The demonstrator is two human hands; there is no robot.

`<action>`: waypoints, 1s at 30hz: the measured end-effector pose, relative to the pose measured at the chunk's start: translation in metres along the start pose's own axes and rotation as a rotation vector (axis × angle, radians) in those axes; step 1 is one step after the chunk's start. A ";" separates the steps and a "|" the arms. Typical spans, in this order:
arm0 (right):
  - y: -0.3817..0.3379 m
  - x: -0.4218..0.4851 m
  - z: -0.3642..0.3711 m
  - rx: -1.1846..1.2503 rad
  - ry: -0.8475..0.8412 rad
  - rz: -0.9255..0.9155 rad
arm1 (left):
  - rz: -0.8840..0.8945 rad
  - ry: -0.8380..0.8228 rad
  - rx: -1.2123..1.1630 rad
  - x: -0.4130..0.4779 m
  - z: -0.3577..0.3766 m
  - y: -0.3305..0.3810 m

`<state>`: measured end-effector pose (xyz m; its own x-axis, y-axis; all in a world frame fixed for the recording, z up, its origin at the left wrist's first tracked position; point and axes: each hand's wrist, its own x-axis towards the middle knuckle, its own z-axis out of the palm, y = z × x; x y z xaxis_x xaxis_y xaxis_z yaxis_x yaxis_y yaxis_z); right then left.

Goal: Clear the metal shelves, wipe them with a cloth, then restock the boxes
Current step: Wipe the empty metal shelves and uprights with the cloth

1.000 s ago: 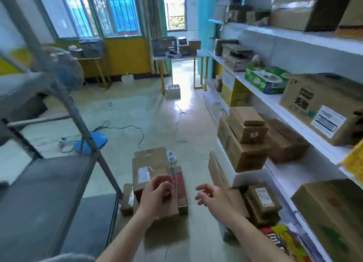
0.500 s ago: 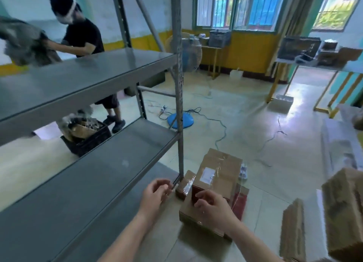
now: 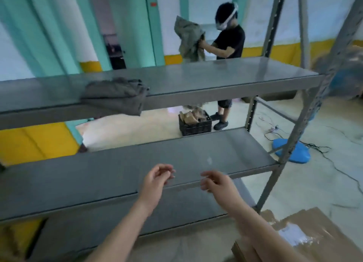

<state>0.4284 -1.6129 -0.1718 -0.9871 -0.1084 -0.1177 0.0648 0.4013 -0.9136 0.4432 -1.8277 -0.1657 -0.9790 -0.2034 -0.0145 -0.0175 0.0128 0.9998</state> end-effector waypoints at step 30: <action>-0.300 0.225 0.143 -0.999 -0.098 -0.564 | 0.346 -0.043 1.505 0.217 -0.188 0.179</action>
<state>0.2081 -1.8881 0.0203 -0.8203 -0.5545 0.1403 -0.5707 0.8100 -0.1352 0.2661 -2.0532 0.0131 -0.9828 0.0445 0.1795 0.0478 0.9987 0.0145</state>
